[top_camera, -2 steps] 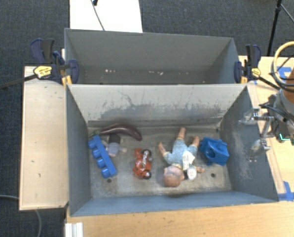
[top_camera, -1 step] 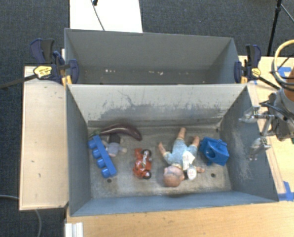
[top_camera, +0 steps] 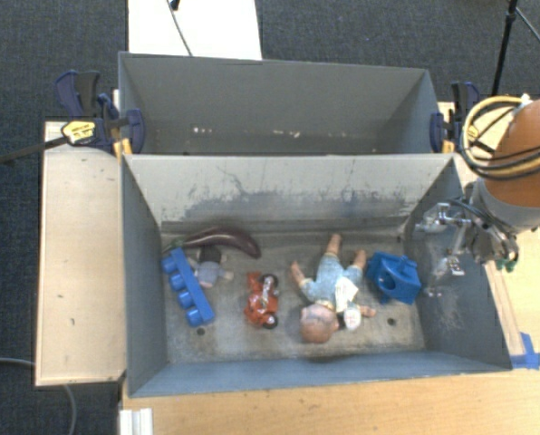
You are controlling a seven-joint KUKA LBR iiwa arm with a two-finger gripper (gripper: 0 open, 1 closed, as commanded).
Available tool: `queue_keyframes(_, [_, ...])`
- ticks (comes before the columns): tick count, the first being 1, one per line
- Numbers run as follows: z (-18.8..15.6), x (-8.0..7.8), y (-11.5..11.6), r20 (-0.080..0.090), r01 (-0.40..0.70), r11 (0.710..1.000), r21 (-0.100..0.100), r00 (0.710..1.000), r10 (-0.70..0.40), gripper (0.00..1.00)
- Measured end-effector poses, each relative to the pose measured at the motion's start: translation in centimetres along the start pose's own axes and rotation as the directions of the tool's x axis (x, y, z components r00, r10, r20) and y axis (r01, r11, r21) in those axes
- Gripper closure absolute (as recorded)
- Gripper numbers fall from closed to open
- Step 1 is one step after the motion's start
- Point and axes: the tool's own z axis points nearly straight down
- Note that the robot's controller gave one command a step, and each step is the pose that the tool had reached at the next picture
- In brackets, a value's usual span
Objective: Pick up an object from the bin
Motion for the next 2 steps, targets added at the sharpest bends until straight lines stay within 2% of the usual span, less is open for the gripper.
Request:
queue_keyframes(1, [0.9, -1.7, 0.1, -0.007, -0.065, 0.998, -0.002, 0.998, 0.065, 0.0])
queue_keyframes(2, [1.7, 1.0, -0.3, -0.007, -0.085, 0.996, 0.0, 0.996, 0.085, 0.0])
